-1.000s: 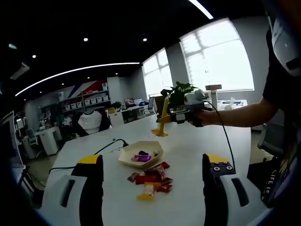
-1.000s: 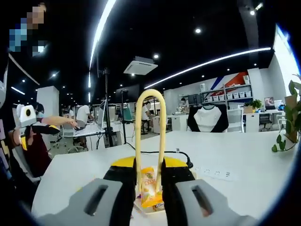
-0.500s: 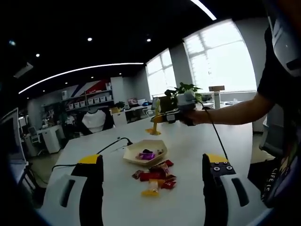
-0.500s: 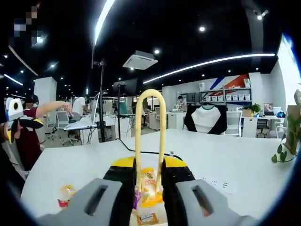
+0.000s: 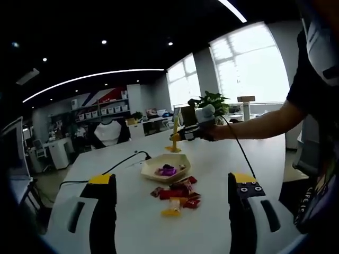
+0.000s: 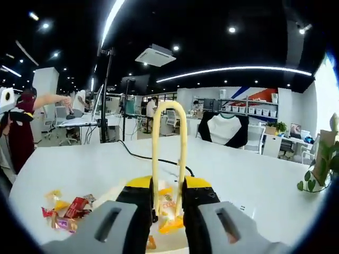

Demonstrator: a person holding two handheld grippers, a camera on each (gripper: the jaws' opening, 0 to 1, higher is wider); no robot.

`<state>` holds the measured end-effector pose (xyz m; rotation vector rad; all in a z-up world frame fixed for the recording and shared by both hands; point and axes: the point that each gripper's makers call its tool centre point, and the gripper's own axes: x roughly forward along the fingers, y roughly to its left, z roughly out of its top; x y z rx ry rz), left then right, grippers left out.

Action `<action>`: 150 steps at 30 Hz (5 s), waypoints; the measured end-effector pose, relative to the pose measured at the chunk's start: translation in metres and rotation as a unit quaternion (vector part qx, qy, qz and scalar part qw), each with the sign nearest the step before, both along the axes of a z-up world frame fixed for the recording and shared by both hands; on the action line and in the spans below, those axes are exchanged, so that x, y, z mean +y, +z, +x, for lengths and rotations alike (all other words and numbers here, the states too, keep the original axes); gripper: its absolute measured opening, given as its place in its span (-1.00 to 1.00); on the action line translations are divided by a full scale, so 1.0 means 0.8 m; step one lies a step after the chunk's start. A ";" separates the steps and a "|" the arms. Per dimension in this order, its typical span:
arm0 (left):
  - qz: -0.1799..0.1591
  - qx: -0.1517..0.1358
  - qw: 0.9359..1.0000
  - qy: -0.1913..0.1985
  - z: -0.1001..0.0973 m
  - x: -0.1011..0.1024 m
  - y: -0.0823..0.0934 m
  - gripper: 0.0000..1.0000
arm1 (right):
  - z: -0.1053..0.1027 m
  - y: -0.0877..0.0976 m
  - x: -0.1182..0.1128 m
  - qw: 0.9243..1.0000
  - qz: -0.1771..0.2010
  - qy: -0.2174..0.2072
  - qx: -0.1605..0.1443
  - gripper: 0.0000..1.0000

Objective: Place the target food into the container with the food tongs after gripping and lifting it, then release it inside without dropping or visibly crushing the food.

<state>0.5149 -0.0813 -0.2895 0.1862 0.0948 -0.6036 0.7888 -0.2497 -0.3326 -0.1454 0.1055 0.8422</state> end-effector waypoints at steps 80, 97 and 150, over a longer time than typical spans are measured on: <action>-0.018 -0.009 0.999 -0.024 -0.024 -0.012 0.002 0.81 | -0.179 0.023 0.047 0.986 0.077 -0.145 0.020 -0.56; -0.018 -0.004 1.000 -0.017 -0.025 -0.003 -0.003 0.81 | -0.191 -0.048 0.061 0.969 0.065 -0.226 0.069 -0.54; -0.015 0.005 1.000 -0.007 -0.025 0.010 -0.010 0.78 | -0.186 -0.101 0.071 0.964 0.026 -0.252 0.081 -0.69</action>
